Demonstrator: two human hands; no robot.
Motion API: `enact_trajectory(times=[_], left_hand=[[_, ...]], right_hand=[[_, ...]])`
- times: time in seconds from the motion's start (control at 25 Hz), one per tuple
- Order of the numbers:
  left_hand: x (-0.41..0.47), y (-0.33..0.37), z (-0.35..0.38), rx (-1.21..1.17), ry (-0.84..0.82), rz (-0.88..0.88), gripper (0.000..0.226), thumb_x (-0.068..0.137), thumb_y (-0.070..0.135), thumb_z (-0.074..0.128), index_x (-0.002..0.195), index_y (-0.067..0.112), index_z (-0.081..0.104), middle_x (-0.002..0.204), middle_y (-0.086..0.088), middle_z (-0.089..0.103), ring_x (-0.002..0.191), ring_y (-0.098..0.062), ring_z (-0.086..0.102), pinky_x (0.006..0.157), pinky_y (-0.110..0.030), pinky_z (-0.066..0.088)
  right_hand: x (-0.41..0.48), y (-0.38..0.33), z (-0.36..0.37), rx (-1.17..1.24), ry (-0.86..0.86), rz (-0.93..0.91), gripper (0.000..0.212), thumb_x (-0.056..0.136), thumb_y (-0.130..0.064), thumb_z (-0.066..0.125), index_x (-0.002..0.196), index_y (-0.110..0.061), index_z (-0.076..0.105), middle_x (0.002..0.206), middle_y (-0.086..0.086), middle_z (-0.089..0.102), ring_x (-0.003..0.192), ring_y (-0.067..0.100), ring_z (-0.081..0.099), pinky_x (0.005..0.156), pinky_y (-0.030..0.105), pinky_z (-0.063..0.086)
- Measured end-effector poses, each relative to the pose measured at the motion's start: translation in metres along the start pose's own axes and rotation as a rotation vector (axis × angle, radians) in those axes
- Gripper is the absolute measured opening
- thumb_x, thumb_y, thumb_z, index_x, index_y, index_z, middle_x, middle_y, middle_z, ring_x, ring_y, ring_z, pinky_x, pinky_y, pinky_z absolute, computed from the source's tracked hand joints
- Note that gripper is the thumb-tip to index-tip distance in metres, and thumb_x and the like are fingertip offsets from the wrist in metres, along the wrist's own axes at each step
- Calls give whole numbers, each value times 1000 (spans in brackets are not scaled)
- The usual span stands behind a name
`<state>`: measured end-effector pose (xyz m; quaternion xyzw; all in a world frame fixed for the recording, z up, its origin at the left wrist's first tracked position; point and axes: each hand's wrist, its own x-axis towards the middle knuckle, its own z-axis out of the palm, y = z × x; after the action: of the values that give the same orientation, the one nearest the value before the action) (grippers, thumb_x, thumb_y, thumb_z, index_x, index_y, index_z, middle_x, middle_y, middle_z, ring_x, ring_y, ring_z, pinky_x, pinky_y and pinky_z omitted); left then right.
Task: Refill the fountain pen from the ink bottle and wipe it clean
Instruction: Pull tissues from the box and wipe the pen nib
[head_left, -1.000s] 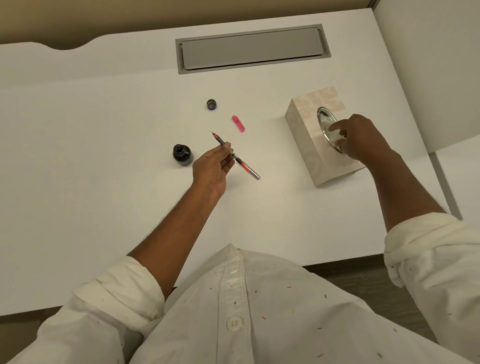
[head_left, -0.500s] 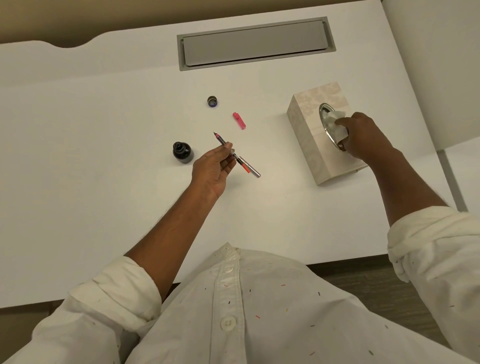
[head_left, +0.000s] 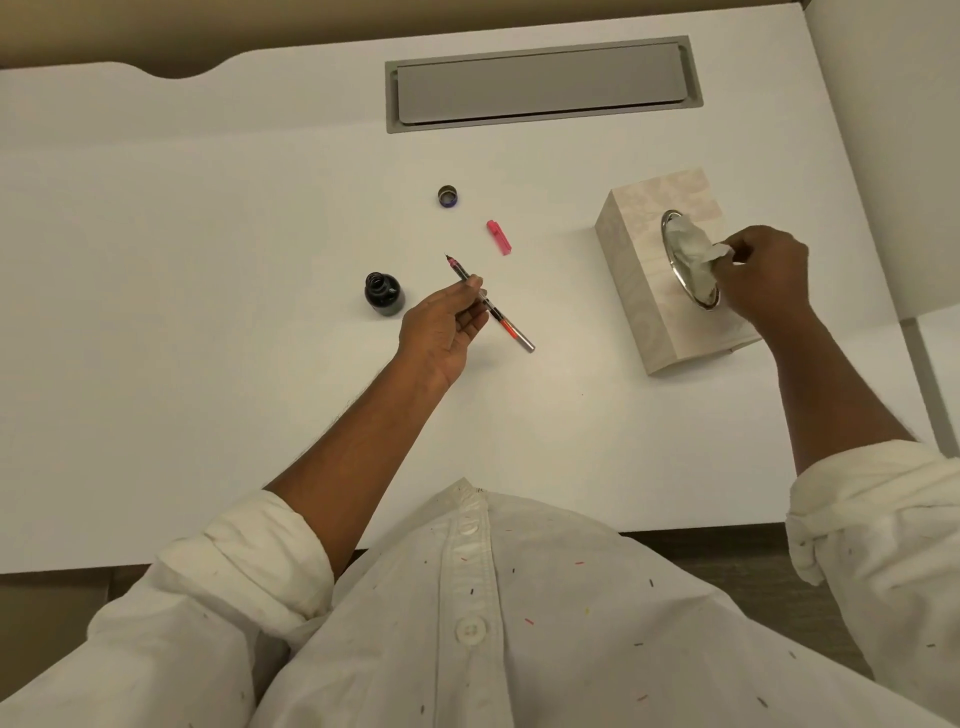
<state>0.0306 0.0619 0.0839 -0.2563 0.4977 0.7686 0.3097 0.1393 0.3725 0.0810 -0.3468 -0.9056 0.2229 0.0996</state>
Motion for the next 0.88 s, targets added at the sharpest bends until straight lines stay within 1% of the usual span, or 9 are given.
enact_trajectory(times=[0.08,0.24,0.36,0.44,0.52,0.6,0.64,0.76,0.88], left_hand=[[-2,-1,0,-5,2,1,5,81,8,68,85,4,68,67,-2,69,69,-13,64,66,-23,56],[-4,-1,1,-17,2,1,6,81,7,68,85,3,67,68,-3,68,69,-14,64,67,-23,56],[-6,-2,2,-15,-2,1,6,81,8,69,85,4,67,68,-3,69,69,-13,64,67,-23,56],[-6,-3,2,-13,0,3,5,81,8,69,84,4,68,65,-2,70,68,-13,65,66,-23,56],[-6,-3,1,-16,0,4,5,80,8,69,84,4,68,64,-1,70,67,-13,65,66,-22,56],[-6,-3,0,-20,3,6,6,80,8,70,84,4,68,65,-1,70,67,-13,65,66,-22,56],[-6,-3,0,-21,4,8,6,80,8,70,84,4,69,65,-1,70,67,-13,65,66,-23,56],[-6,-4,0,-16,2,12,5,80,7,69,83,4,69,64,-1,71,68,-13,65,67,-23,56],[-6,-5,1,-11,5,12,5,80,8,69,83,4,69,65,-1,70,68,-13,65,67,-23,55]], right_hand=[[-2,2,-2,43,73,39,17,80,-11,55,88,0,65,90,19,70,83,33,63,70,20,33],[-6,4,-5,193,171,127,17,76,-12,51,86,0,59,87,21,67,81,33,61,68,22,38],[-9,4,-5,238,165,100,15,78,-12,53,87,0,56,89,21,66,79,31,59,67,23,38],[-10,4,-5,239,128,74,14,81,-12,55,89,-1,57,89,19,66,75,23,55,68,22,38],[-8,5,-5,239,79,84,16,85,-15,53,94,-2,56,88,14,64,77,18,52,70,26,40],[-7,5,-8,259,59,103,19,88,-16,49,99,-2,55,88,8,59,79,19,51,72,32,43],[-8,5,-9,273,64,102,19,89,-15,47,101,-2,54,88,7,58,80,19,51,71,31,43],[-11,2,-13,319,116,92,25,78,-2,38,99,-3,52,88,4,56,79,18,51,63,24,38],[-12,-2,-14,427,161,117,36,68,6,32,94,-10,51,86,2,59,74,12,55,66,29,46]])
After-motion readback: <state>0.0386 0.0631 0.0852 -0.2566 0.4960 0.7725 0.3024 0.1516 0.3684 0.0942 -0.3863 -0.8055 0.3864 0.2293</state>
